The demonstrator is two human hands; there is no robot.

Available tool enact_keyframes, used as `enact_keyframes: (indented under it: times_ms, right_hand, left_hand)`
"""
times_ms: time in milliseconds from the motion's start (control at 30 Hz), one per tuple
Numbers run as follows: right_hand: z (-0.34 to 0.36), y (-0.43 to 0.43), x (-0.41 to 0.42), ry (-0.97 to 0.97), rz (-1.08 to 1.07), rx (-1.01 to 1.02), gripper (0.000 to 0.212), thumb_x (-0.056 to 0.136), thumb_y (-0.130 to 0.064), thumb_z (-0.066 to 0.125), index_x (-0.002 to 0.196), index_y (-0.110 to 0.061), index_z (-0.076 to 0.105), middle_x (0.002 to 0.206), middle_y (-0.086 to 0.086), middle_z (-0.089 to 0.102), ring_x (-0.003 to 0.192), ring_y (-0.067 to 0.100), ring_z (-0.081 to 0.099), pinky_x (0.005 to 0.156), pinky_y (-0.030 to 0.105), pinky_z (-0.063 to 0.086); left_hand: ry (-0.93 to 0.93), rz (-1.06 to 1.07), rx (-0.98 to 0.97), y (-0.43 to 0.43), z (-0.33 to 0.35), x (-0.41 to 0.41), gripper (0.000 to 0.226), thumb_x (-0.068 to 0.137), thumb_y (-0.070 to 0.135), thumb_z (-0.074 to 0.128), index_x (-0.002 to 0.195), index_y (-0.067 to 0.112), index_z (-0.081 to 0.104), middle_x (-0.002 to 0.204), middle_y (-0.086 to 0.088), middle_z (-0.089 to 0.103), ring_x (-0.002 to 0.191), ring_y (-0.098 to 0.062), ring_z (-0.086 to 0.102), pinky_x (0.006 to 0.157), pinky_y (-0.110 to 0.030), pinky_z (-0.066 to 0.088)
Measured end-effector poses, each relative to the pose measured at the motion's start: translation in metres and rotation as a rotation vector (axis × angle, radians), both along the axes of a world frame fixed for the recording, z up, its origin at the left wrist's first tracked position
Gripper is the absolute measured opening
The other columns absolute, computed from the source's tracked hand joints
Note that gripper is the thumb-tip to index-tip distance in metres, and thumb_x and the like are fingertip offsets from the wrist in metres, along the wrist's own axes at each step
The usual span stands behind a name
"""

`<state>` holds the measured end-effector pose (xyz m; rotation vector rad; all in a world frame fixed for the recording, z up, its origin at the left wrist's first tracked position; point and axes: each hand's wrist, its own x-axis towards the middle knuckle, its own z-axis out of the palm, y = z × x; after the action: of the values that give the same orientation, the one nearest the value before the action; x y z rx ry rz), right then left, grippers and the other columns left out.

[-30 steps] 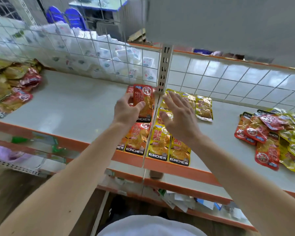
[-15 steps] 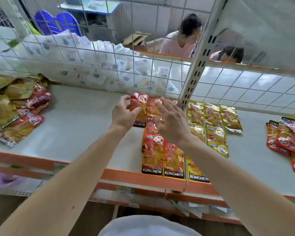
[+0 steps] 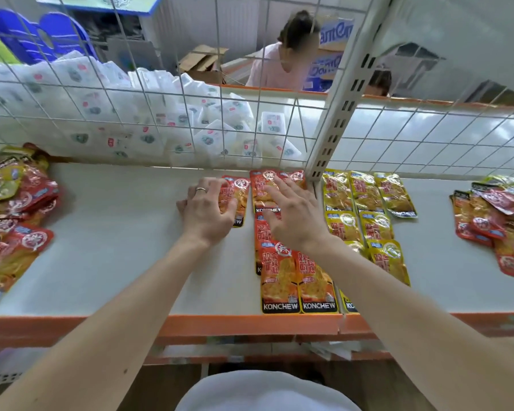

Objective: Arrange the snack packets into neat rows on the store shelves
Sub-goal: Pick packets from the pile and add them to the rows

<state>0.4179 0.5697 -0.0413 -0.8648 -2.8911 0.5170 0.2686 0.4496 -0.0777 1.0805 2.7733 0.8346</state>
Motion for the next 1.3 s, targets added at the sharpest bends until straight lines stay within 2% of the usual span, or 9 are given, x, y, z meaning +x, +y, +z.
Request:
enact_keyframes:
  times_ms: [67, 133, 333, 600, 667, 800, 867, 1067, 1300]
  right_hand:
    - [-0.004, -0.001, 0.000, -0.060, 0.023, -0.006, 0.059, 0.100, -0.045, 0.046, 0.156, -0.032, 0.029, 0.167, -0.006, 0.014, 0.154, 0.016, 0.005, 0.124, 0.050, 0.003]
    - [-0.007, -0.004, -0.001, -0.096, 0.041, -0.007, 0.058, 0.101, -0.049, 0.043, 0.155, -0.032, 0.030, 0.166, -0.007, 0.014, 0.154, 0.014, 0.005, 0.123, 0.053, 0.000]
    - [-0.008, -0.012, 0.002, -0.159, 0.044, -0.024, 0.061, 0.100, -0.058, 0.038, 0.155, -0.033, 0.030, 0.167, -0.008, 0.013, 0.153, 0.013, 0.010, 0.117, 0.054, 0.007]
    - [-0.008, -0.011, 0.000, -0.169, 0.048, -0.062, 0.060, 0.101, -0.056, 0.038, 0.155, -0.035, 0.027, 0.167, -0.010, 0.010, 0.153, 0.012, 0.007, 0.116, 0.057, 0.005]
    - [-0.007, -0.013, 0.000, -0.158, 0.043, -0.063, 0.060, 0.100, -0.056, 0.038, 0.155, -0.034, 0.028, 0.167, -0.009, 0.010, 0.153, 0.013, 0.008, 0.117, 0.057, 0.005]
    - [-0.003, -0.019, 0.008, -0.062, 0.038, -0.076, 0.059, 0.101, -0.052, 0.042, 0.155, -0.033, 0.030, 0.167, -0.009, 0.011, 0.153, 0.012, 0.005, 0.117, 0.054, 0.003]
    - [-0.001, -0.020, 0.015, -0.021, 0.016, -0.074, 0.058, 0.101, -0.050, 0.043, 0.155, -0.034, 0.029, 0.167, -0.010, 0.010, 0.153, 0.011, 0.005, 0.118, 0.054, 0.003]
    - [0.013, -0.012, 0.049, 0.107, -0.057, -0.023, 0.058, 0.101, -0.047, 0.047, 0.154, -0.033, 0.031, 0.166, -0.010, 0.013, 0.153, 0.012, 0.008, 0.116, 0.046, 0.009]
    - [0.034, 0.012, 0.145, 0.179, -0.141, 0.040, 0.057, 0.099, -0.042, 0.052, 0.152, -0.035, 0.034, 0.166, -0.012, 0.015, 0.153, 0.013, 0.012, 0.115, 0.050, 0.014]
  left_hand:
    - [0.083, -0.161, -0.037, -0.004, -0.001, 0.002, 0.053, 0.082, 0.044, 0.048, 0.131, 0.028, 0.058, 0.141, 0.009, 0.053, 0.130, -0.021, 0.045, 0.086, -0.035, 0.021]
    - [0.138, -0.216, -0.078, -0.006, -0.004, 0.002, 0.048, 0.087, 0.042, 0.051, 0.133, 0.031, 0.060, 0.146, 0.012, 0.050, 0.133, -0.017, 0.045, 0.086, -0.035, 0.020]
    - [0.128, -0.160, -0.183, 0.007, 0.000, 0.005, 0.048, 0.098, 0.042, 0.054, 0.145, 0.033, 0.048, 0.155, 0.013, 0.038, 0.140, -0.017, 0.033, 0.097, -0.038, 0.023]
    - [0.144, -0.181, -0.211, 0.015, -0.002, 0.001, 0.048, 0.100, 0.044, 0.050, 0.146, 0.032, 0.046, 0.156, 0.012, 0.037, 0.140, -0.018, 0.035, 0.099, -0.041, 0.028]
    - [0.137, -0.183, -0.170, 0.015, -0.002, 0.001, 0.048, 0.100, 0.042, 0.052, 0.145, 0.029, 0.047, 0.156, 0.009, 0.039, 0.139, -0.020, 0.038, 0.099, -0.042, 0.029]
    - [0.127, -0.125, 0.106, 0.004, 0.000, 0.015, 0.050, 0.093, 0.030, 0.051, 0.141, 0.018, 0.049, 0.148, 0.000, 0.052, 0.128, -0.024, 0.053, 0.090, -0.038, 0.029]
    - [0.129, -0.145, 0.164, 0.001, 0.006, 0.026, 0.052, 0.090, 0.030, 0.049, 0.140, 0.016, 0.048, 0.144, 0.000, 0.054, 0.124, -0.025, 0.055, 0.090, -0.038, 0.029]
    - [0.187, -0.274, 0.154, 0.010, 0.027, 0.060, 0.053, 0.091, 0.032, 0.046, 0.141, 0.015, 0.048, 0.145, -0.003, 0.054, 0.128, -0.025, 0.053, 0.093, -0.041, 0.033]
    - [0.204, -0.370, 0.102, 0.037, 0.040, 0.141, 0.047, 0.093, 0.034, 0.046, 0.137, 0.016, 0.053, 0.145, -0.001, 0.053, 0.131, -0.023, 0.049, 0.098, -0.044, 0.031]
